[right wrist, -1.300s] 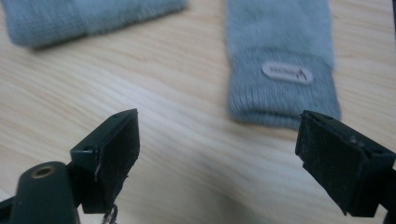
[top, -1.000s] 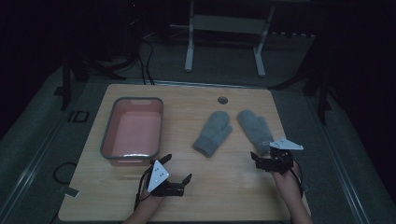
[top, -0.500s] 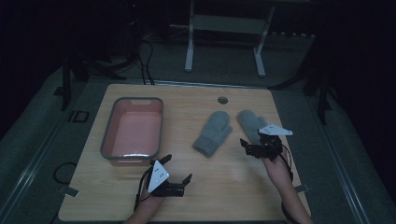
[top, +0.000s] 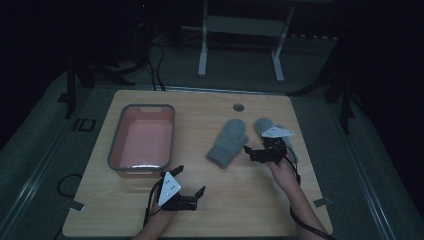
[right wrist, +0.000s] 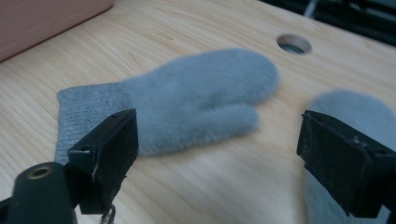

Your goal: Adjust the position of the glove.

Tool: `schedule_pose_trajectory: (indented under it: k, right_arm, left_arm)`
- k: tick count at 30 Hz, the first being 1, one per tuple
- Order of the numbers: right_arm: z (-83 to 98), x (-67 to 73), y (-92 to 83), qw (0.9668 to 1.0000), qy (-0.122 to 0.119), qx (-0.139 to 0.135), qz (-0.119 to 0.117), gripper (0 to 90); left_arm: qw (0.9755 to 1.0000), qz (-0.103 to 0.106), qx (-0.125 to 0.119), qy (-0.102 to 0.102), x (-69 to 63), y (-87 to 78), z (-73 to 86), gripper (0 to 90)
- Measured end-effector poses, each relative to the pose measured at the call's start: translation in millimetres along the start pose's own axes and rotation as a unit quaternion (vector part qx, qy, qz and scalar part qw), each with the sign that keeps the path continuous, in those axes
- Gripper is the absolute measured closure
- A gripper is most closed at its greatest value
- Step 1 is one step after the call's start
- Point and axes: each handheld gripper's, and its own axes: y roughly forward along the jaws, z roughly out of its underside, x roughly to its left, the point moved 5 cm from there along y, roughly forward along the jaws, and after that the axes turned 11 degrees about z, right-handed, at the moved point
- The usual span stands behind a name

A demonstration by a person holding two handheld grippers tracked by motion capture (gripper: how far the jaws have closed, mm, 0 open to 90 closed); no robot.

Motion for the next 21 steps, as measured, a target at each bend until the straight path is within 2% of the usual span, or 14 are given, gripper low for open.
schedule_pose_trajectory:
  k: [2,4,8,10,11,13,14,15,16,20,21]
  right_arm:
    - [-2.4,2.6,5.5,0.9998,-0.015,-0.008,0.006,12.9]
    - [-3.5,3.2,8.3,0.9997,-0.020,-0.011,0.008,12.9]
    - [-7.7,5.7,20.3,0.9999,-0.011,-0.005,-0.002,12.9]
    - [-11.0,6.1,25.7,0.9997,-0.015,-0.020,0.001,13.0]
    - [-13.1,7.5,31.7,0.9995,-0.029,-0.014,0.006,13.1]
    - [-14.4,8.3,34.2,0.9994,-0.030,-0.014,0.006,13.2]
    - [-15.3,9.7,41.5,0.9995,-0.031,-0.003,-0.002,13.3]
    - [-15.3,9.7,41.5,0.9995,-0.031,-0.003,-0.002,13.3]
    - [-15.3,9.9,50.2,0.9995,-0.025,0.011,-0.014,13.8]
    - [-17.0,11.4,59.8,0.9996,-0.014,0.012,-0.020,14.5]
    - [-16.9,13.3,61.6,0.9991,-0.014,0.015,-0.036,14.1]
  left_arm:
    - [1.0000,0.000,0.000,0.000,0.1,0.0,0.0,0.9]
    - [1.0000,0.000,0.000,0.000,0.0,0.1,0.0,0.9]
    - [1.0000,0.000,0.000,-0.002,0.5,0.0,0.0,0.9]
    - [1.0000,0.002,0.000,-0.003,0.7,-0.1,0.0,0.9]
    - [1.0000,0.002,0.000,-0.003,0.7,-0.1,0.0,0.9]
    - [1.0000,0.002,0.000,-0.003,0.6,0.0,0.0,0.9]
    - [1.0000,0.002,0.000,-0.003,0.7,-0.1,0.0,0.9]
    - [1.0000,0.002,0.000,-0.003,0.8,-0.1,0.0,0.9]
    - [1.0000,0.003,0.000,-0.005,1.0,-0.1,0.0,0.9]
    - [1.0000,0.003,-0.001,-0.005,1.0,-0.1,0.0,0.9]
    - [1.0000,0.003,-0.001,-0.005,1.0,-0.1,0.0,0.9]
